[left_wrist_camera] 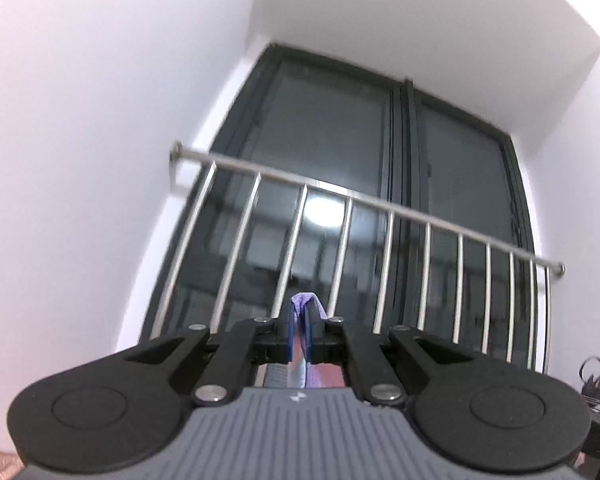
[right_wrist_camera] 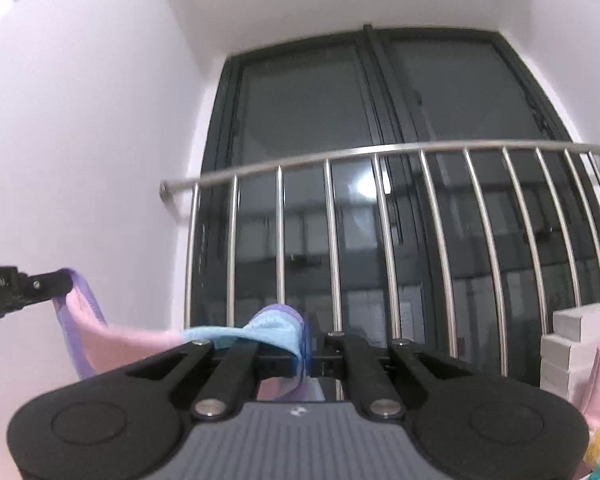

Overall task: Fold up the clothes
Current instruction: 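Lift the garment high with both grippers, shaking it open, then lower the garment onto the jacket and open both grippers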

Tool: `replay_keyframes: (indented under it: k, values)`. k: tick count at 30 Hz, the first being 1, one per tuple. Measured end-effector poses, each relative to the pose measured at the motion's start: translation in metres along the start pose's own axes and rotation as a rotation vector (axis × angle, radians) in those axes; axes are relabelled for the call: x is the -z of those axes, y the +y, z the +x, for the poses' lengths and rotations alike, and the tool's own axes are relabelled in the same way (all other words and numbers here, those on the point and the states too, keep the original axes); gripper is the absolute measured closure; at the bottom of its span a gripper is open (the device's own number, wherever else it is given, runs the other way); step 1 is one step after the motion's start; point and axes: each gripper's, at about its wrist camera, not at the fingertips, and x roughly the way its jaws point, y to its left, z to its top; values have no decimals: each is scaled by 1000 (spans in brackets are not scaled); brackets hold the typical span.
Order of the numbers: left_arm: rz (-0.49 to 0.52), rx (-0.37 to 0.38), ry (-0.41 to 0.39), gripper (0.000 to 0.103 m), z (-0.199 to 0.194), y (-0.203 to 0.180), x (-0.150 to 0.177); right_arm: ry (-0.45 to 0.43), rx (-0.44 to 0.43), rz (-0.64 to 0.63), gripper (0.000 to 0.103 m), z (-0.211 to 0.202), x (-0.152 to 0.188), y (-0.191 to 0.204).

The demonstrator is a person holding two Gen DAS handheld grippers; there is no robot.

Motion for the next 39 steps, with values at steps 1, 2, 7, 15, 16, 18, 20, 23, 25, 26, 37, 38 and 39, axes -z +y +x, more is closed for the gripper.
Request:
replay_keyframes:
  k: [1, 2, 7, 15, 16, 18, 20, 23, 25, 26, 37, 38, 39]
  values:
    - [-7, 0, -17, 99, -6, -1, -3, -7, -1, 6, 100, -3, -1, -2]
    - [-11, 3, -29, 99, -10, -1, -6, -7, -2, 17, 100, -3, 0, -4]
    - [50, -63, -44, 98, -4, -9, -3, 54, -25, 63, 100, 27, 16, -9]
    - [149, -251, 474, 87, 145, 21, 139, 595, 149, 60, 95, 169, 167, -35]
    - [174, -285, 573, 79, 166, 26, 169, 698, 174, 93, 95, 180, 193, -46]
    - [193, -358, 809, 21, 195, 46, 234, 886, 222, 146, 90, 199, 237, -66]
    - [169, -424, 970, 22, 207, 67, 271, 990, 255, 149, 78, 204, 251, -80]
    - [63, -440, 963, 16, 204, 89, 261, 1017, 246, 97, 42, 202, 238, -90]
    - [-14, -400, 899, 1, 201, 92, 241, 1005, 174, 87, 39, 197, 218, -92]
    - [-48, -369, 874, 1, 200, 92, 232, 1009, 115, 90, 33, 193, 209, -90]
    - [213, -203, 1217, 1, 215, 25, 339, 1248, 162, -109, 35, 199, 269, -86]
    - [239, -191, 1241, 1, 212, 17, 351, 1248, 163, -59, 41, 198, 271, -95]
    - [260, -166, 1259, 1, 210, 9, 359, 1247, 164, -8, 46, 198, 274, -104]
